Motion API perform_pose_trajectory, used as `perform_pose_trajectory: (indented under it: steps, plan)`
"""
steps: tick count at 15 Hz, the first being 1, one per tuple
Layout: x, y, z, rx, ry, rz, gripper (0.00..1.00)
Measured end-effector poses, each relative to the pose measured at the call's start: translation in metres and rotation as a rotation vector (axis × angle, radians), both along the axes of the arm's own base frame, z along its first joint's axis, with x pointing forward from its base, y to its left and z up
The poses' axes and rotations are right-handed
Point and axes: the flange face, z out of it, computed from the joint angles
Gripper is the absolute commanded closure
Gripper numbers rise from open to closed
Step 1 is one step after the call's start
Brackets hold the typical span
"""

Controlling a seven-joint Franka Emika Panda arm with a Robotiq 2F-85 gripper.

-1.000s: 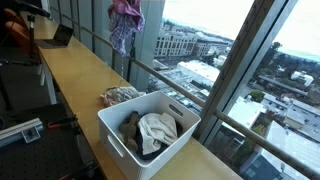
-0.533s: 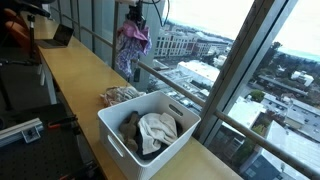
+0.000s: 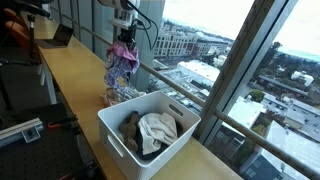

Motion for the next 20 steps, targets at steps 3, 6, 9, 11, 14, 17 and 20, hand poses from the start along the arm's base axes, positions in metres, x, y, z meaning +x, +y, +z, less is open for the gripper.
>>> perform_pose_trajectory:
  steps: [3,6,9,11,14,17,20]
  plan:
    - [-0.012,0.0,-0.041,-0.025,0.042,0.012,0.95]
    - [-0.028,-0.01,-0.075,-0.051,0.087,0.015,0.56]
    - [-0.044,-0.02,-0.095,-0.076,0.127,0.017,0.36]
    - [-0.054,-0.023,-0.097,-0.089,0.144,0.021,0.21]
    - [-0.059,-0.026,-0.087,-0.093,0.138,0.023,0.0]
    - [-0.05,-0.036,-0.061,-0.089,0.093,0.006,0.01]
    - [-0.032,-0.054,-0.027,-0.07,0.038,-0.031,0.0]
